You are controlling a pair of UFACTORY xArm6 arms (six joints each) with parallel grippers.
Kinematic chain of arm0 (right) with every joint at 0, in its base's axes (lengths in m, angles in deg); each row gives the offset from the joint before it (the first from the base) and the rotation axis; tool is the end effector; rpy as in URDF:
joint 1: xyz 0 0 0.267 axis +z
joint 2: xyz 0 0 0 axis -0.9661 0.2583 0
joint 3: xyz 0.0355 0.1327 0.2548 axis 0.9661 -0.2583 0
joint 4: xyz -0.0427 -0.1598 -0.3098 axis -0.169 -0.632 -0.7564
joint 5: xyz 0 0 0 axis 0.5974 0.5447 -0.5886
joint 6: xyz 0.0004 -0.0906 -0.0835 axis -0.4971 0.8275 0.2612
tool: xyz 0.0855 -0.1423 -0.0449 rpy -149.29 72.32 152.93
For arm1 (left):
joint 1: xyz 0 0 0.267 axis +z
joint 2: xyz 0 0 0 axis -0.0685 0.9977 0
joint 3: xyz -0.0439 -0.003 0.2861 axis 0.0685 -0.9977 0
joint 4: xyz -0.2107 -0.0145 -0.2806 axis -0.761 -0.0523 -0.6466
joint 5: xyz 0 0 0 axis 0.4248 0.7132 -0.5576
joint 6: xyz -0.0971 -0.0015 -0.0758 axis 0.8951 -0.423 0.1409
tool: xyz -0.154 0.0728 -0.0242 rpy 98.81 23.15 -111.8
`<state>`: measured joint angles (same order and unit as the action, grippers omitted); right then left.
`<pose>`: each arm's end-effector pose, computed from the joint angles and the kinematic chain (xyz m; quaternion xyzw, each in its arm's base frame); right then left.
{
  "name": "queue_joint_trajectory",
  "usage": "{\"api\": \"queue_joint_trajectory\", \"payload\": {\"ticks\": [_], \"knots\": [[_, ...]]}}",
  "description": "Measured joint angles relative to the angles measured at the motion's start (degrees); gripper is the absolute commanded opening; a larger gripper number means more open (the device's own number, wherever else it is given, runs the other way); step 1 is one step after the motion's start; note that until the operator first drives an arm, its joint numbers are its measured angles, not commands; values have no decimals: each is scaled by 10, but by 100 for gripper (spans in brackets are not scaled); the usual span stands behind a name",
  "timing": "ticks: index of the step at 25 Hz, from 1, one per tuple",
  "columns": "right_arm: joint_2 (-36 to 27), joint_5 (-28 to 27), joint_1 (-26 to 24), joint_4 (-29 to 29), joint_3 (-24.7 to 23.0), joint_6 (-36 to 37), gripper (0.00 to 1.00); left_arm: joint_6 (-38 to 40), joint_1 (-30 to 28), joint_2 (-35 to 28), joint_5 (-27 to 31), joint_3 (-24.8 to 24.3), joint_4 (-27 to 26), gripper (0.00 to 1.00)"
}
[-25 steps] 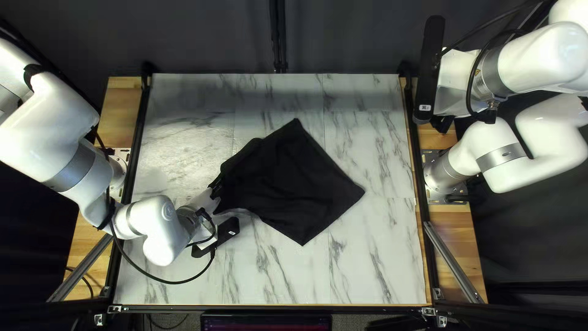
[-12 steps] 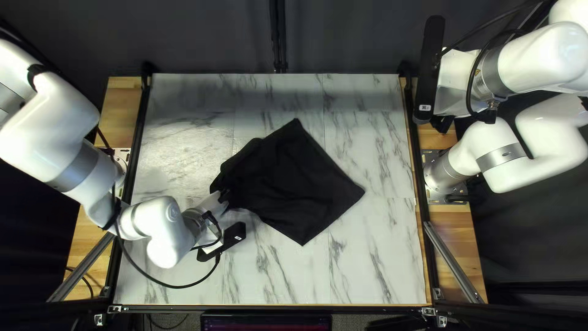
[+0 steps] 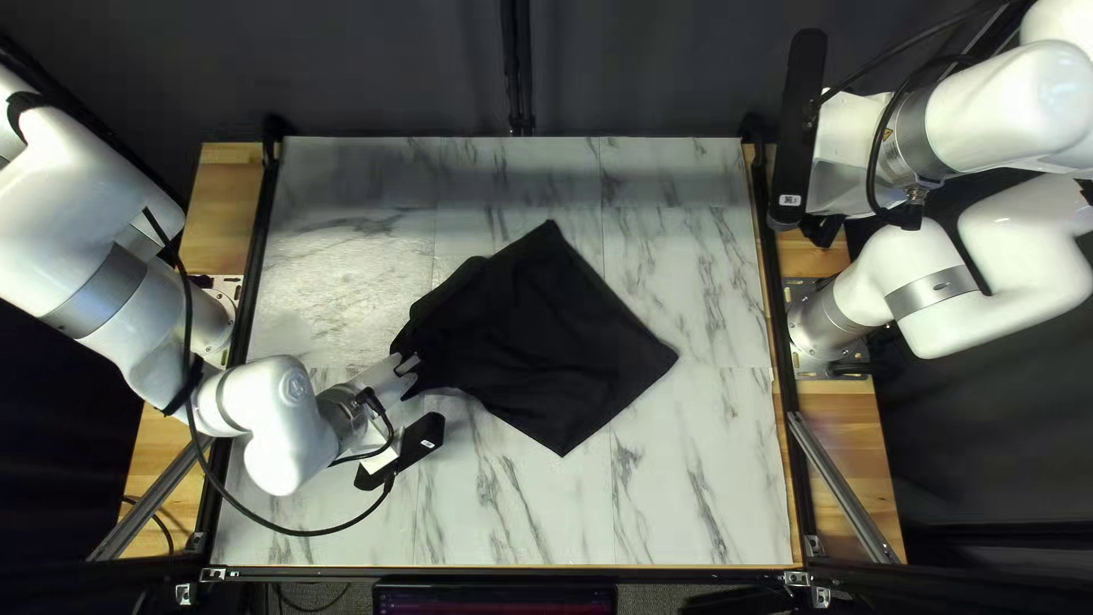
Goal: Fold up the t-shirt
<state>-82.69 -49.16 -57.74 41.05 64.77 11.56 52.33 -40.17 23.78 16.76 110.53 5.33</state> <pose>0.1971 -0.0528 0.3714 0.9782 -0.0409 0.1140 0.1687 0.3910 -0.1019 0.0855 -0.8317 0.4189 -0.0084 0.3644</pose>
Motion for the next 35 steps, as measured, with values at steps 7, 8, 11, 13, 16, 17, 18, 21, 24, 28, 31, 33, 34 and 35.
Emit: {"api": "queue_joint_trajectory", "payload": {"ticks": [7,8,11,13,16,17,18,21,24,28,31,33,34,35], "knots": [[0,0,0,0,0,0,100,53,6,69,42,119,-60,100],[0,0,0,0,0,0,100,67,9,83,50,141,-67,100],[0,0,0,0,0,0,100,112,26,117,65,192,-85,100],[0,0,0,0,0,0,100,139,38,135,66,211,-93,100],[0,0,0,0,0,0,100,169,51,150,61,222,-102,100],[0,0,0,0,0,0,100,173,52,151,60,223,-103,100],[0,0,0,0,0,0,100,174,53,152,60,223,-104,100],[0,0,0,0,0,0,100,175,53,152,60,224,-104,100],[0,0,0,0,0,0,100,181,50,154,61,225,-104,100],[0,0,0,0,0,0,100,218,43,187,96,255,-105,100],[0,0,0,0,0,0,100,261,40,216,133,280,-112,100],[0,0,0,0,0,0,100,284,38,231,156,295,-115,100],[0,0,0,0,0,0,100,294,38,238,165,302,-116,100],[0,0,0,0,0,0,100,301,38,243,173,307,-117,100]]}}
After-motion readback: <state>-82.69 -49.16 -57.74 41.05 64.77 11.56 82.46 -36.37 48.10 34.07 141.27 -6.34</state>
